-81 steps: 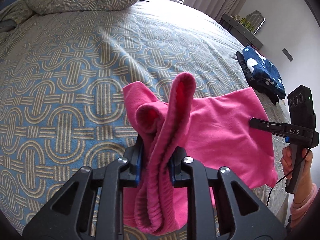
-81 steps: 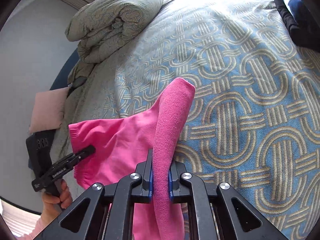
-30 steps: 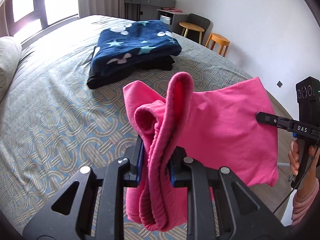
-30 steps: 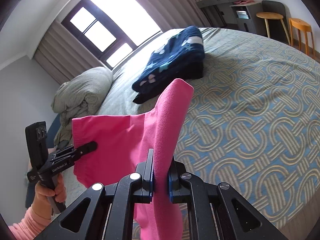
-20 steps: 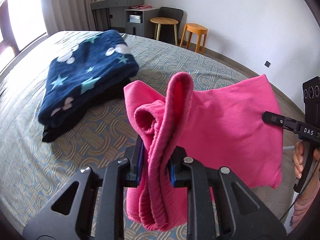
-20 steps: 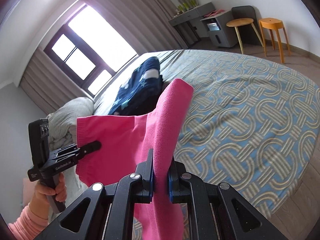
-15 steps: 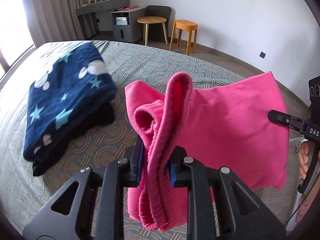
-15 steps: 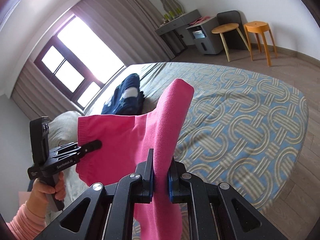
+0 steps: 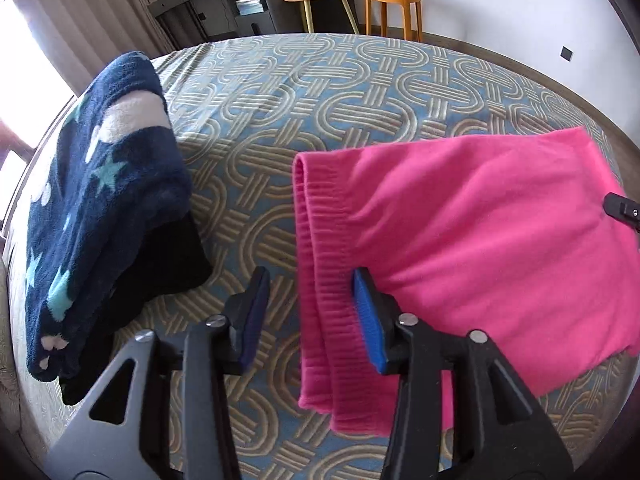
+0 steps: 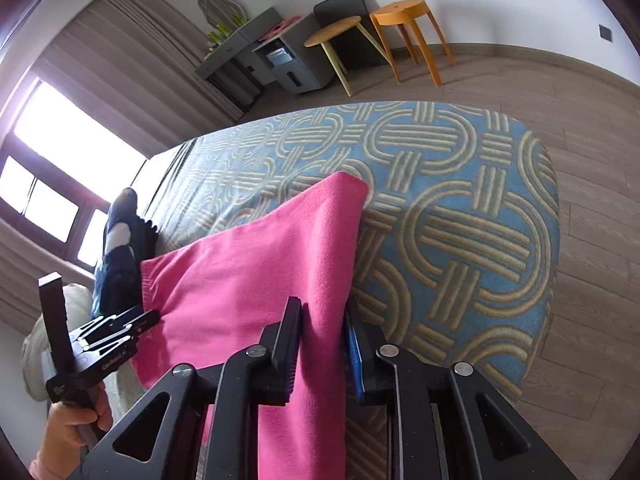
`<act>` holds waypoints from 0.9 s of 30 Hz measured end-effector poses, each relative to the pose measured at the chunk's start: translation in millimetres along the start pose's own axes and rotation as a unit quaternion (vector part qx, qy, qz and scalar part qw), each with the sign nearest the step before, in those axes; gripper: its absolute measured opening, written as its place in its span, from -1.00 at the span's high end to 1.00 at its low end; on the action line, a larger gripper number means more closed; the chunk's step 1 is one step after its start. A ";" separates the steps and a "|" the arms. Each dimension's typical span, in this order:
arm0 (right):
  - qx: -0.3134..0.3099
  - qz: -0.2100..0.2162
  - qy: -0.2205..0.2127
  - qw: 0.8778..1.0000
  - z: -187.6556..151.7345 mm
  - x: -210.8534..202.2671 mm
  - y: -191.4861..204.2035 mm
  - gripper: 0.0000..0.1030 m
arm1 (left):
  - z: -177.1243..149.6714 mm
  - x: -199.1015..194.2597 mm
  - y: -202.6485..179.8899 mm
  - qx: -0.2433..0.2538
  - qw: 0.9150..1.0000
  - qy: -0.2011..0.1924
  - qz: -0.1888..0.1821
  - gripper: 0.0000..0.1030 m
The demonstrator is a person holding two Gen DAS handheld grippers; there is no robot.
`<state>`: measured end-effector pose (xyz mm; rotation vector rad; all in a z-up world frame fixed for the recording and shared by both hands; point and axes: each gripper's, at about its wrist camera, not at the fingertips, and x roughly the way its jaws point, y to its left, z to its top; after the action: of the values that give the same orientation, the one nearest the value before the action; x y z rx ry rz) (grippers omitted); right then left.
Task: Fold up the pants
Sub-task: 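Lower the folded pants onto the bed and open the left tool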
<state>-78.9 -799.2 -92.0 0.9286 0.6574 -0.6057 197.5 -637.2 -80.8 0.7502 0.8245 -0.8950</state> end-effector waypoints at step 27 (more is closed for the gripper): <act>-0.195 0.025 -0.127 0.972 -98.7 -176.4 154.6 0.15 | -124.8 -235.9 39.1 -0.102 0.976 -0.191 0.016 -0.43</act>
<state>-107.5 -608.9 74.6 0.4891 0.4972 -0.5163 106.8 -432.1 69.1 0.3919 0.5499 -0.8747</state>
